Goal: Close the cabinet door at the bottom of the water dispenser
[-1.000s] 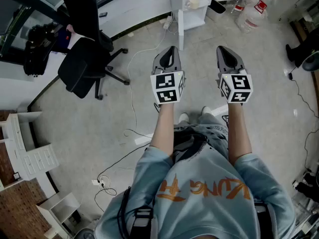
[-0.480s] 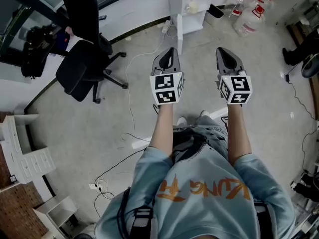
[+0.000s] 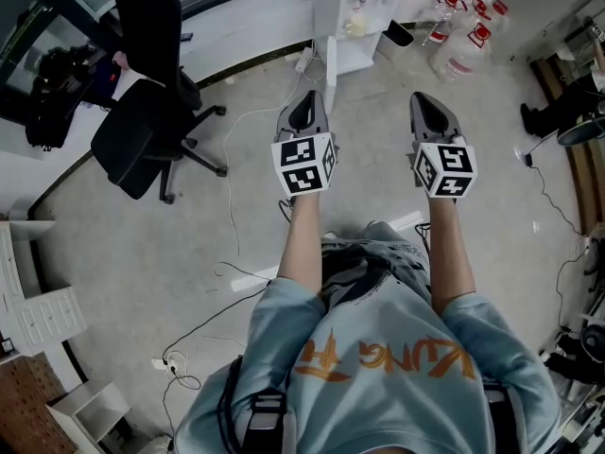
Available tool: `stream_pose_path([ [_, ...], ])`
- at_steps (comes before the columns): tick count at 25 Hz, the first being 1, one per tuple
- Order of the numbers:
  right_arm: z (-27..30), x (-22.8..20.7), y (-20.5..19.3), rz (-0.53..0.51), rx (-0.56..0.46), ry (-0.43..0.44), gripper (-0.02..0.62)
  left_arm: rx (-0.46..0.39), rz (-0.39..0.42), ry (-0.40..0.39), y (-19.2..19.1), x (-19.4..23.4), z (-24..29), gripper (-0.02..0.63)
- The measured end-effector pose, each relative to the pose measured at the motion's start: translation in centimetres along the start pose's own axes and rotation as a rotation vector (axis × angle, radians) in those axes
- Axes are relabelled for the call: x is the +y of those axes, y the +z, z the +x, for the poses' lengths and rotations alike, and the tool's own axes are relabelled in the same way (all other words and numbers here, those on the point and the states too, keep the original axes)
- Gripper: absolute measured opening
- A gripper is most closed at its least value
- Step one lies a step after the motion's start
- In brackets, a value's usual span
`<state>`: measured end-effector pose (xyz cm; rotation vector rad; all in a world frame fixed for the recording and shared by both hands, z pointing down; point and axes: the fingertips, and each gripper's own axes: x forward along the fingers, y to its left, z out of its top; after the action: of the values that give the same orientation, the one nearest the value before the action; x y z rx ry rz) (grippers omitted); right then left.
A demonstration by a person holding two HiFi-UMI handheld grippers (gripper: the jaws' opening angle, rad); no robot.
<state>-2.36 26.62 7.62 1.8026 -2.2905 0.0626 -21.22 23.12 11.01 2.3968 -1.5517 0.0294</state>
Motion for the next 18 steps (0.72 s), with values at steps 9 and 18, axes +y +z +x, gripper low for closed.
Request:
stream_pose_path([
  [9, 0.0, -3.3, 0.4, -0.004, -0.007, -0.059, 0.029, -0.023, -0.016, -0.042, 0.5, -1.2, 2.3, 0.008],
  [18, 3.7, -4.4, 0.3, -0.004, -0.006, -0.022, 0.029, -0.012, -0.046, 0.019, -0.1, 1.4, 4.9, 0.008],
])
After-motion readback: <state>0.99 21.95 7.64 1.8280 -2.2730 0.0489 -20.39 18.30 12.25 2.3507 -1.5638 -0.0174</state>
